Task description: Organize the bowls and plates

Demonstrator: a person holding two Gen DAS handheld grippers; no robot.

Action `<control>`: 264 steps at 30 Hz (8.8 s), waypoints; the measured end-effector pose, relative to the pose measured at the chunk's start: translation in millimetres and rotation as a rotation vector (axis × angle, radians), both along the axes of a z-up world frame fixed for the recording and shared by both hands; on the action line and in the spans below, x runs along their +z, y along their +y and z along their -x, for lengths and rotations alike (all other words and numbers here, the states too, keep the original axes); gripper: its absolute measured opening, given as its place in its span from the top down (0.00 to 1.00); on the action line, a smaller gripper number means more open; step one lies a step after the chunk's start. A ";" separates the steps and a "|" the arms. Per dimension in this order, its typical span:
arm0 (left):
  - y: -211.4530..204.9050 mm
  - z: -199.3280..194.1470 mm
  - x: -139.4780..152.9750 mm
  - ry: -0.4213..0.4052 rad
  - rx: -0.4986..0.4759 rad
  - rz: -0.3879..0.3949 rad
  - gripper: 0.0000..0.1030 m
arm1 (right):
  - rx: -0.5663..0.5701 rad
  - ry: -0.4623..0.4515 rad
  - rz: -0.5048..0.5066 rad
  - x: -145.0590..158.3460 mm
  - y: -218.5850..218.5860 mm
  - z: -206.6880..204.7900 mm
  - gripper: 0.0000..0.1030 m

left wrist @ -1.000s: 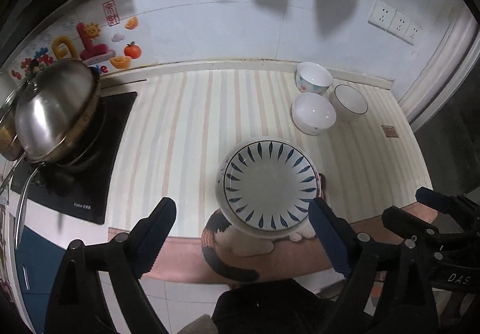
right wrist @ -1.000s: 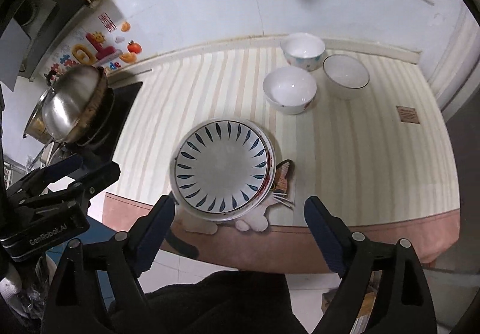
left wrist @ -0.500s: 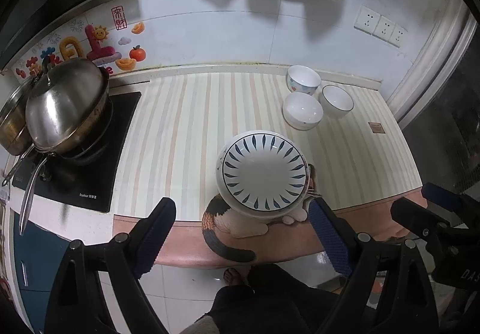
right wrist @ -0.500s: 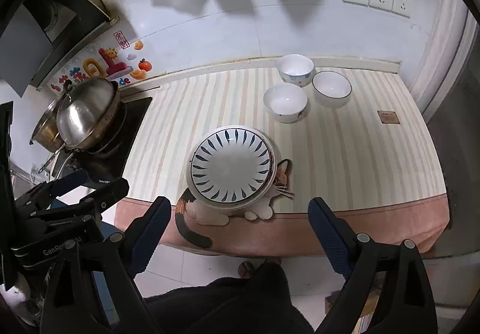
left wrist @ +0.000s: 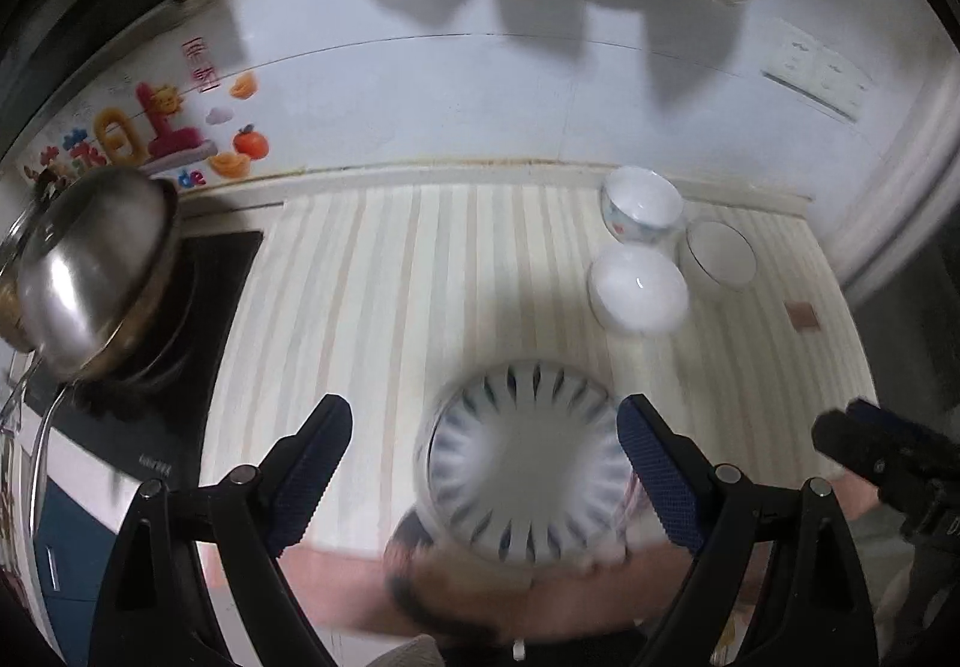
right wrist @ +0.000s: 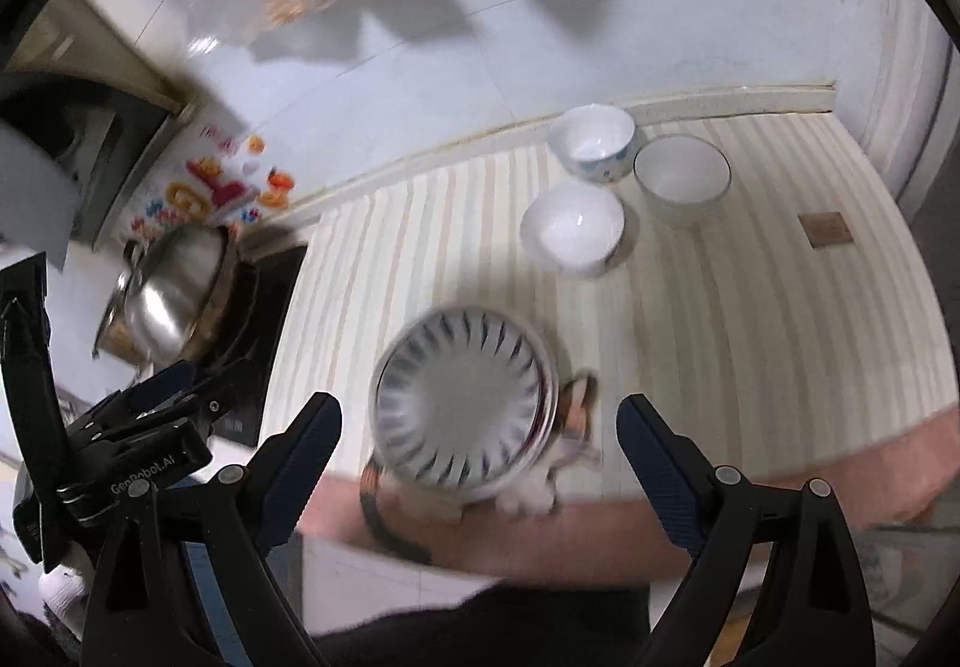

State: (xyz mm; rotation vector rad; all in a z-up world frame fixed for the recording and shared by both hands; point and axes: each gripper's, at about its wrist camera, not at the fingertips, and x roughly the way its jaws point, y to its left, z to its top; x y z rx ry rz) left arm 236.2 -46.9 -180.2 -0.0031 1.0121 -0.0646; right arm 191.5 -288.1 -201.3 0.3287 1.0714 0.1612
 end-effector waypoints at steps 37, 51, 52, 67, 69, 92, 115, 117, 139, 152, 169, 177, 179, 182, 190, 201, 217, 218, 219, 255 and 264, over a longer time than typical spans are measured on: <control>-128.1 -195.6 -172.5 0.449 -0.209 0.096 0.79 | -0.023 0.339 -0.140 -229.8 -91.0 -240.6 0.83; -183.3 -112.2 -135.6 0.414 -0.337 0.103 0.79 | -0.037 0.302 -0.119 -171.8 -140.8 -145.4 0.83; -185.9 -106.4 -137.8 0.418 -0.347 0.102 0.79 | -0.041 0.306 -0.122 -171.4 -144.6 -137.2 0.83; -217.1 -77.2 -194.6 0.504 -0.375 0.041 0.79 | -0.092 0.394 -0.114 -220.3 -167.6 -87.8 0.83; -220.1 -77.5 -196.0 0.503 -0.375 0.034 0.79 | -0.090 0.389 -0.114 -221.4 -163.6 -91.0 0.83; -209.7 -101.2 -124.1 0.376 -0.336 0.082 0.74 | -0.101 0.356 -0.163 -183.2 -195.4 -99.3 0.83; -266.7 -248.5 -191.0 0.443 -0.272 0.122 0.79 | -0.144 0.327 -0.148 -225.0 -237.5 -278.4 0.86; -269.5 -247.0 -191.1 0.443 -0.270 0.122 0.79 | -0.137 0.326 -0.137 -224.6 -237.4 -277.2 0.86; -249.9 -162.7 -91.4 0.279 -0.353 0.107 0.79 | -0.096 0.220 -0.124 -138.7 -210.8 -203.1 0.86; -221.7 -93.1 -88.1 0.310 -0.398 0.096 0.79 | -0.091 0.230 -0.125 -109.0 -179.6 -108.2 0.86; -231.0 -71.7 -150.7 0.440 -0.443 -0.034 0.79 | -0.102 0.369 -0.116 -171.6 -166.3 -72.1 0.86; -235.4 -78.3 -156.4 0.447 -0.443 -0.075 0.79 | -0.098 0.401 -0.098 -180.9 -165.9 -76.6 0.86; -236.3 -77.6 -158.5 0.452 -0.445 -0.083 0.79 | -0.100 0.407 -0.099 -182.5 -167.1 -78.2 0.86; -239.9 -76.7 -160.7 0.450 -0.448 -0.098 0.79 | -0.098 0.416 -0.087 -184.7 -167.6 -80.0 0.86; -239.7 -76.8 -161.2 0.447 -0.437 -0.104 0.79 | -0.087 0.431 -0.049 -185.1 -164.1 -84.6 0.81; -227.9 -67.4 -128.3 0.397 -0.432 -0.075 0.79 | -0.065 0.419 -0.055 -171.3 -162.6 -77.5 0.81; -184.5 -167.1 -73.0 0.327 -0.255 0.098 0.70 | -0.017 0.280 -0.140 -104.6 -171.8 -147.1 0.53; -178.5 -185.2 -78.4 0.331 -0.224 0.106 0.70 | -0.014 0.271 -0.140 -105.4 -172.3 -160.5 0.53; -172.7 -203.3 -84.7 0.337 -0.194 0.114 0.70 | -0.014 0.266 -0.141 -108.2 -173.2 -176.9 0.53; -192.4 -353.8 -205.7 0.492 -0.103 0.145 0.82 | -0.004 0.365 -0.134 -232.3 -155.8 -386.4 0.84; -194.7 -348.1 -195.8 0.472 -0.119 0.135 0.82 | -0.004 0.373 -0.120 -231.7 -149.5 -384.0 0.85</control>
